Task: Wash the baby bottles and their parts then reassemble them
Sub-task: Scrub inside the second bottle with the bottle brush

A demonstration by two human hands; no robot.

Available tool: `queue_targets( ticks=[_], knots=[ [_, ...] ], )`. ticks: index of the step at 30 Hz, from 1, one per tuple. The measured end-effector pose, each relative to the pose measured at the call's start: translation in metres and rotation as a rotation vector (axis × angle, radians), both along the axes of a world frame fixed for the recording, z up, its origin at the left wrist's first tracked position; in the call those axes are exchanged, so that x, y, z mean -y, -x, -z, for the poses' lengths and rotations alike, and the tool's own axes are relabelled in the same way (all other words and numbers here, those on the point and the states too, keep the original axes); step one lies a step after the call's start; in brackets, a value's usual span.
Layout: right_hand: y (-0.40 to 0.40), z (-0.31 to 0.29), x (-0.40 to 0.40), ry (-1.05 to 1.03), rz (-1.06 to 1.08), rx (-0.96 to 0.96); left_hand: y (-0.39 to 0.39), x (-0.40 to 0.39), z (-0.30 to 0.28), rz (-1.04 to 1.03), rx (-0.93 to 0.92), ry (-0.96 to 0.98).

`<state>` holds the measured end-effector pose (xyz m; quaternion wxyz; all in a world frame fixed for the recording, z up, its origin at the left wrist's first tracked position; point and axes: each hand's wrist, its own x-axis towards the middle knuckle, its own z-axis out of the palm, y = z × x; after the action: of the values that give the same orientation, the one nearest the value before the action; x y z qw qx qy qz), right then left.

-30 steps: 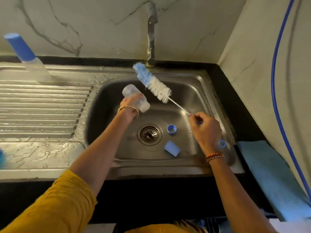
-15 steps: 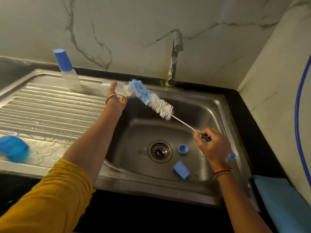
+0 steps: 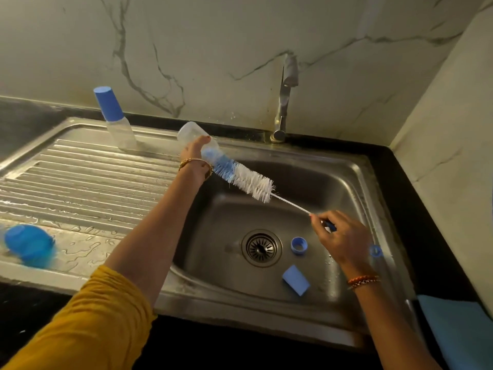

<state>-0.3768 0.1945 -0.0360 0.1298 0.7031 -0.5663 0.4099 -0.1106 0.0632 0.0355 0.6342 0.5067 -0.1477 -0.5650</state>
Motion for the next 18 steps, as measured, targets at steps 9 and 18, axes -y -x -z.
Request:
queue_targets(
  ticks=[9, 18],
  knots=[
    [-0.025, -0.036, 0.009, -1.098, -0.140, 0.956, 0.020, -0.010, 0.009, 0.155, -0.127, 0.123],
    [-0.025, -0.034, 0.009, -1.053, -0.207, 0.701, 0.010, -0.011, 0.012, 0.070, -0.314, 0.169]
  ],
)
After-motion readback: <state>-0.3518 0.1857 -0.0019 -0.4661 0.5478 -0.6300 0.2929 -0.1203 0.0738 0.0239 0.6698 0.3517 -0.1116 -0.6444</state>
